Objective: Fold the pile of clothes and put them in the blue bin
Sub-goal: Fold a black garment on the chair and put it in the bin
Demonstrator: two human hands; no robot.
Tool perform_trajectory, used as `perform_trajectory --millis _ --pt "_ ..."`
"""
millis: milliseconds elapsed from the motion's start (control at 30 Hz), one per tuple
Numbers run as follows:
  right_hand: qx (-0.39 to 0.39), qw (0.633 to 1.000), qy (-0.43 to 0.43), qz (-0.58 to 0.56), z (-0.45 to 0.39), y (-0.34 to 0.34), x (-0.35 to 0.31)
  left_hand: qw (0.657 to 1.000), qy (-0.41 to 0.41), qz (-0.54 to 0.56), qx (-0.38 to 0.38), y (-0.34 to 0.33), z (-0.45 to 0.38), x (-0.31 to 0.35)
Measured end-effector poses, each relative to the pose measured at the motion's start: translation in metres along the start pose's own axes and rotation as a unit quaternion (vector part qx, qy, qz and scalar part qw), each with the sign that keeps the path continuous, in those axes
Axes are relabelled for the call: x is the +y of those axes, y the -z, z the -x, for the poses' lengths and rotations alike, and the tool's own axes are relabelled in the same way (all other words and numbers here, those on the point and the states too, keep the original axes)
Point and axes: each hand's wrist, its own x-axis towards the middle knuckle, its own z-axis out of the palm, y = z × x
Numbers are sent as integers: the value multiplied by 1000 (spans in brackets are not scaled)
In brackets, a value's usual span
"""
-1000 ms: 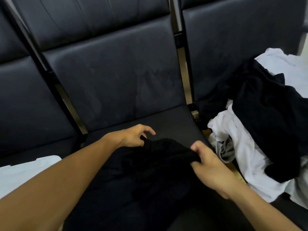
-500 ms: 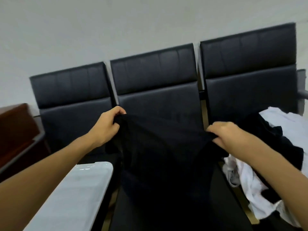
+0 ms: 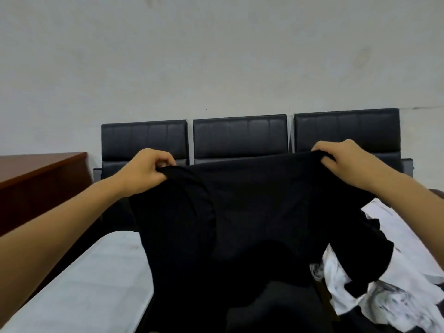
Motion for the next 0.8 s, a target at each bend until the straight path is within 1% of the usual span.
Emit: perform_trajectory --millis 67,133,167,200,267,333,367,400,433,500,567,600,633,700,733,800 --pt "-6 1000 27 12 8 9 4 998 23 62 20 5 13 1" --pt "25 998 51 -17 12 16 5 992 43 115 40 12 23 2" --pt "35 997 53 -48 12 18 6 988 54 140 32 13 28 2" --pt "27 994 45 -92 12 22 6 984 65 168 13 15 32 1" --pt "-50 977 13 -209 13 25 5 967 95 236 -35 12 37 -2" --pt "-151 936 -24 -316 10 16 9 949 137 273 -75 -2 35 -14" --pt "-192 921 -35 -336 7 8 13 943 156 278 -93 -11 33 -23" --pt "-227 917 -39 -324 3 -9 20 939 178 272 -113 -26 30 -37" --pt "-255 923 -41 -286 -1 -27 28 935 196 264 -134 -41 28 -50" --pt "-316 931 -42 -178 -12 -76 46 925 228 239 -188 -79 26 -80" --pt "-368 925 -41 -85 -25 -132 67 918 246 189 -248 -119 20 -106" --pt "-373 925 -42 -53 -30 -159 77 916 251 160 -270 -138 17 -117" --pt "-356 933 -42 -33 -33 -184 84 919 249 134 -276 -155 14 -127" --pt "-287 956 -51 -25 -44 -229 98 938 226 73 -251 -188 1 -149" --pt "-250 965 -68 -35 -50 -249 107 947 213 33 -237 -204 -9 -160" --pt "-205 972 -103 -58 -57 -276 118 957 192 -40 -216 -223 -21 -174"
